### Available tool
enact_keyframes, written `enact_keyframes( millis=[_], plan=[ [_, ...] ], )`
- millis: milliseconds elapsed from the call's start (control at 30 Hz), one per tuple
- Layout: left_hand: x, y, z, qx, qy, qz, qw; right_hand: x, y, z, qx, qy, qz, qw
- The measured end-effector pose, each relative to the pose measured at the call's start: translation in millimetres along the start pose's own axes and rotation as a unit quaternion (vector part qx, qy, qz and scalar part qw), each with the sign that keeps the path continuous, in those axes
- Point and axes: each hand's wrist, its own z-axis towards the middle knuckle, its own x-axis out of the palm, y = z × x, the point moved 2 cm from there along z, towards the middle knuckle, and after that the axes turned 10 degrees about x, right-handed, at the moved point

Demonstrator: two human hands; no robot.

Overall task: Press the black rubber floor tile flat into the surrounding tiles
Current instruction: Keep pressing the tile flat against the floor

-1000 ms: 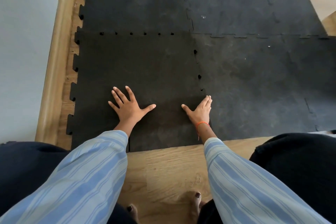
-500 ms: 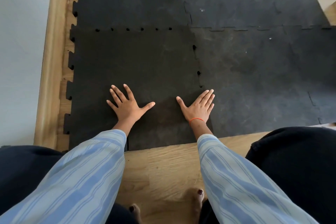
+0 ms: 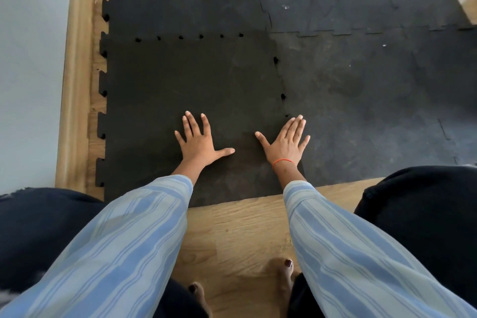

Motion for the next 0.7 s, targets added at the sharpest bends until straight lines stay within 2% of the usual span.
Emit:
enact_keyframes(
  millis=[233, 433, 700],
  plan=[
    [10, -4, 3, -0.009, -0.017, 0.025, 0.999, 12, -6, 6, -0.097, -0.017, -0.038, 0.994],
    [11, -12, 2, -0.011, -0.015, 0.026, 0.999, 14, -17, 10, -0.089, -0.028, -0.055, 0.994],
    [8, -22, 3, -0.013, -0.002, 0.022, 1.0, 8, -16, 17, -0.093, 0.008, -0.042, 0.995]
  ],
)
